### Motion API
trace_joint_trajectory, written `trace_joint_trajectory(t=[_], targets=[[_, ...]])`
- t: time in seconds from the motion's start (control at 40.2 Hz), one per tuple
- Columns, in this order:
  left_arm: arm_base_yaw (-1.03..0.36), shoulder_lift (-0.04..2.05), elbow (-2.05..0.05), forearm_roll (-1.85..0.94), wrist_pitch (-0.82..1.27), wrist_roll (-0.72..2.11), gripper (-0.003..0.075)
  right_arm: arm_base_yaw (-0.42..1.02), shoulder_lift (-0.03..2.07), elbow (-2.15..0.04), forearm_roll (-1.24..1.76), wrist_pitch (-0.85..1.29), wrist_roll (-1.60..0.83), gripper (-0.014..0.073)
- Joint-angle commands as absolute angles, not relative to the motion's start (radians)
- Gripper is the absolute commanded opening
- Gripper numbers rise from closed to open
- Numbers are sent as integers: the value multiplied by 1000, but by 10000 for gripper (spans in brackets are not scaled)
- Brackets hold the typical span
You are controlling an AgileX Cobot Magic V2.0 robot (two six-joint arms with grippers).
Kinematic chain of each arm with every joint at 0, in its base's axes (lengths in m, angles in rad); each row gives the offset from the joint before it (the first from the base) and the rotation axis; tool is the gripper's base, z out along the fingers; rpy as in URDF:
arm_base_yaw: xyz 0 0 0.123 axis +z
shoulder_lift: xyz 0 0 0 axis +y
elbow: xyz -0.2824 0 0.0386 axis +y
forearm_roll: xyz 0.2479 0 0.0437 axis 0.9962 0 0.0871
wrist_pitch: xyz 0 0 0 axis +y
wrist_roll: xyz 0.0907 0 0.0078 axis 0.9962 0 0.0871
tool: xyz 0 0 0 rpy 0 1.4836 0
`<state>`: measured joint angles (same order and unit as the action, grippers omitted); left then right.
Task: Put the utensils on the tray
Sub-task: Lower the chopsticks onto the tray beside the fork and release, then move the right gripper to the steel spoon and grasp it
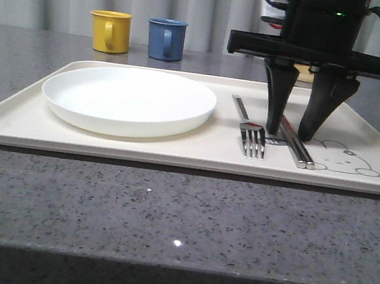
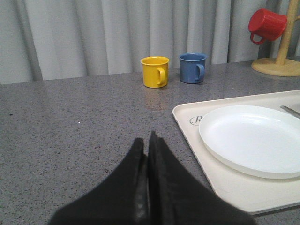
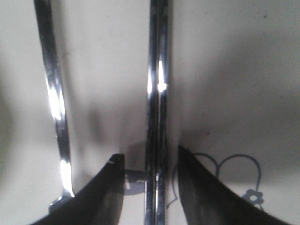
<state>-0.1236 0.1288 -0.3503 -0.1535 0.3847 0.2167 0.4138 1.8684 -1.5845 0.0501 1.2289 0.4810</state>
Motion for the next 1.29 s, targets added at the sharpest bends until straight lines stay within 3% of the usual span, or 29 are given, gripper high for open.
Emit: trace_joint_trajectory(t=[0.0,0.348,0.672,0.895,1.268], targets=[[-132,138,-379,-169,300,211,-18,410,1829,-1650,0,1312,469,399],[-132,138,-379,-169,300,211,-18,328,1729,-1709,-31,1338,316,402],[-132,138,-379,-169,300,211,-18,28,1564,-1602,-110,1337,154,402],[-132,138,-379,-169,300,211,-18,-140,1558,-1495,-110,1289,110,402],[-132,138,-379,-169,300,211,-18,-194,1663,-1452,-106,1162,83,401]])
